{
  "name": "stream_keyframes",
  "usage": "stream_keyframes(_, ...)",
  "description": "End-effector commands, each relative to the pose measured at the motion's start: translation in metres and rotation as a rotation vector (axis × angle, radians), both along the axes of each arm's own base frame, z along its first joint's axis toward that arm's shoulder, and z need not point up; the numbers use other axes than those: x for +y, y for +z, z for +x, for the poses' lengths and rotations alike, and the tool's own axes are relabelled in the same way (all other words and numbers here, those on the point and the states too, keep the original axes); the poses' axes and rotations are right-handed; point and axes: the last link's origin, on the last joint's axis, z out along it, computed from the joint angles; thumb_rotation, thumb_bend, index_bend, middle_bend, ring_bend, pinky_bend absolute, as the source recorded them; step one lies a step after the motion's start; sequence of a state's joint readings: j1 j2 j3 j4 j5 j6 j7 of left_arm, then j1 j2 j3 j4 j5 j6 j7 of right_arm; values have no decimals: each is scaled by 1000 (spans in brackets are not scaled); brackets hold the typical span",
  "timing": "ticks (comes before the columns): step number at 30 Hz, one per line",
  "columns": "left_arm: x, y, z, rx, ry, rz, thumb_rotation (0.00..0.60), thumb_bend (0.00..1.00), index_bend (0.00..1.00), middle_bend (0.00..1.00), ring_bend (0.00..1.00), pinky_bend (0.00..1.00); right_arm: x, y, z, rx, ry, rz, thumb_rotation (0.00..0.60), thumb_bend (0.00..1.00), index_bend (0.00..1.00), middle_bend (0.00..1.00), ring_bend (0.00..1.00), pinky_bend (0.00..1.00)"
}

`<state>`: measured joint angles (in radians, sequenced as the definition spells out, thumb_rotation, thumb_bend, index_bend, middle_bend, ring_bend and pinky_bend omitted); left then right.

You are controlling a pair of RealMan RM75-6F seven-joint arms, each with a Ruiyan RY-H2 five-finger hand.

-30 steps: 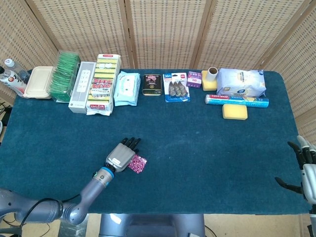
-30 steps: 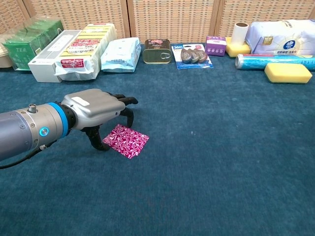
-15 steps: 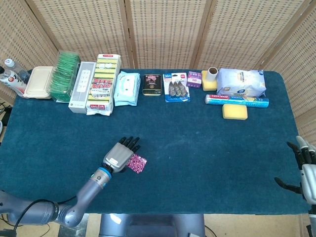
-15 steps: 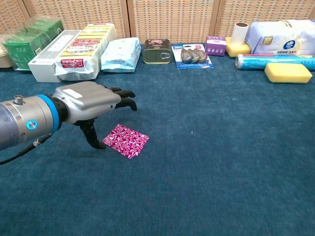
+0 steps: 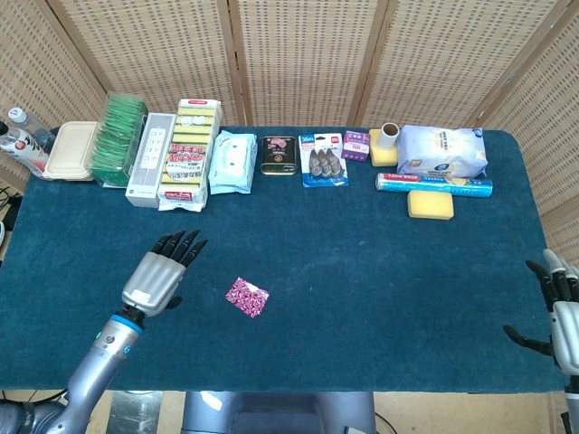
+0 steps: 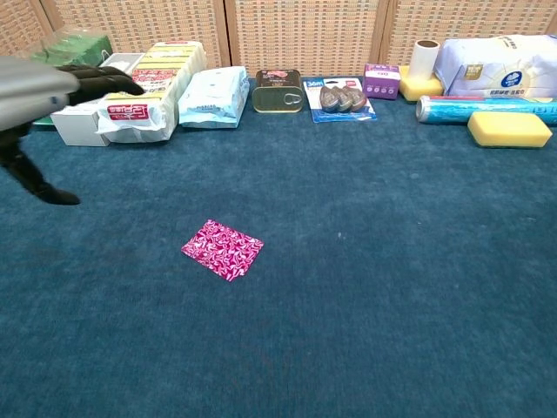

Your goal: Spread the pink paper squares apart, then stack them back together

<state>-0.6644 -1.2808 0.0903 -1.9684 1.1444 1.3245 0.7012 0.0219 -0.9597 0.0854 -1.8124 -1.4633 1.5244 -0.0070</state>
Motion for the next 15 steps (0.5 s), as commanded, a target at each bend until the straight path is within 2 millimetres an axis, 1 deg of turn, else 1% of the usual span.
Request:
stream_keyframes(1, -27, 29, -38, -42, 74, 93, 600, 107, 0, 0, 0, 110, 0, -1, 0, 4, 0, 2, 600, 9, 102, 0, 0, 0)
stream_keyframes(3, -37, 38, -49, -51, 82, 151, 600, 107, 0, 0, 0, 110, 1, -2, 0, 9, 0, 2, 600, 9, 102, 0, 0, 0)
stream_keyframes(4, -48, 48, -61, -93, 120, 203, 600, 107, 0, 0, 0, 110, 1, -2, 0, 16, 0, -3, 600, 9, 102, 0, 0, 0)
stream_keyframes(5, -59, 54, -69, -131, 132, 231, 600, 107, 0, 0, 0, 110, 1, -2, 0, 20, -1, -7, 600, 9, 102, 0, 0, 0)
stream_keyframes(9, -83, 69, -87, -197, 154, 286, 600, 108, 0, 0, 0, 110, 1, -1, 0, 31, -9, -20, 600, 9, 102, 0, 0, 0)
stream_keyframes(11, -91, 79, -91, -211, 151, 306, 600, 108, 0, 0, 0, 110, 0, -1, 1, 36, -9, -27, 600, 9, 102, 0, 0, 0)
stream_keyframes(15, -97, 86, -95, -253, 160, 305, 600, 115, 0, 0, 0, 110, 2, -1, 2, 42, -7, -34, 600, 10, 102, 0, 0, 0)
